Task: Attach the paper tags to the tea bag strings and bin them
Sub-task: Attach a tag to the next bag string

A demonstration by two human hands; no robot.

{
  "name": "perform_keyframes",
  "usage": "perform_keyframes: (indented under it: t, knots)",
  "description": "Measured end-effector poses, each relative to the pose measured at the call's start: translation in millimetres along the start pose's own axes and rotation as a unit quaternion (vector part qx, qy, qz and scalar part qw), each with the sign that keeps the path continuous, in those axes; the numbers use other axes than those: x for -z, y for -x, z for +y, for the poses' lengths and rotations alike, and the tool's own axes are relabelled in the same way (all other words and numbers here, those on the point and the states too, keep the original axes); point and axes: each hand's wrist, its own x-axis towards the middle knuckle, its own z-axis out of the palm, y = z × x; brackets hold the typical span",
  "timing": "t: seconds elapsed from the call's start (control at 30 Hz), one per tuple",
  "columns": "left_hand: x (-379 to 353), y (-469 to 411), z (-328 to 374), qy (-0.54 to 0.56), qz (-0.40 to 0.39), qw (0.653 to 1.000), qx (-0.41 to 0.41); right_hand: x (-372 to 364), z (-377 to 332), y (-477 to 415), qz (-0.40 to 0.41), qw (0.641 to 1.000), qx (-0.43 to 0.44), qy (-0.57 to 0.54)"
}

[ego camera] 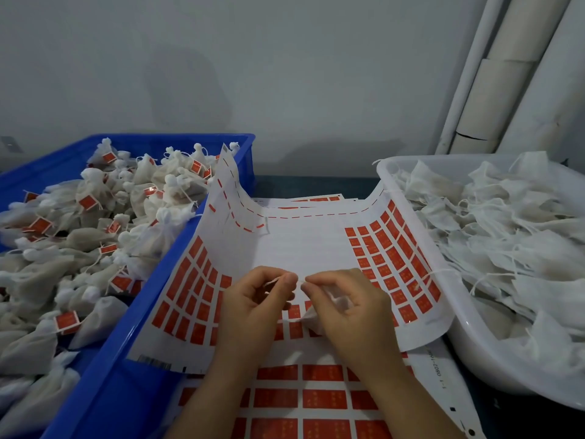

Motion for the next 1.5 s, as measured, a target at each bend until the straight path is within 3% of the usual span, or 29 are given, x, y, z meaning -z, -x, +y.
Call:
perform_keyframes:
  t: [0.23,0.47,0.63,0.83,1.03,1.17,1.23,1.3,1.33,1.4,1.5]
  knots:
    - [4,-5,-4,0.023,0.078,0.995,0.05,6,2,-5,-0.023,0.999,-0.025,-0.016]
    - [12,-10,-3,0.146,0.135,0.975,0.103,-3,-2,-8,-0.048,0.998,-0.028,0.003]
    - [6,-5,3,0.239,0.02,0.967,0.09,-1,3,-1,-0.053,0.997,-0.06,-0.005]
    - [3,-4,4,0.21,0.007,0.977,0.038,-4,3,-3,-0.011,0.996,0.005,0.09]
    - [6,-2,9,0.295,-0.157,0.94,0.069,-5,-4,3,0.006,0.996,0.047,0.077]
    - [6,0,6,0.288,-0.235,0.925,0.081,1,-1,1,0.026,0.995,0.06,0.076]
    - [8,0,8,0.338,-0.245,0.903,0.099,5,0,-1,0.076,0.992,0.059,0.087]
    - [9,-3,6,0.394,-0.181,0.887,0.156,7,-1,-1,0.094,0.992,0.053,0.059]
    - [11,-5,2,0.377,-0.138,0.899,0.174,7,-2,-1,0.088,0.995,0.036,0.031]
    - [10,-6,-3,0.215,-0.074,0.959,0.167,6,-4,0,0.062,0.998,-0.016,-0.028]
    - [1,0,-1,0.014,-0.135,0.985,0.108,4,-4,2,0.035,0.991,-0.088,-0.098]
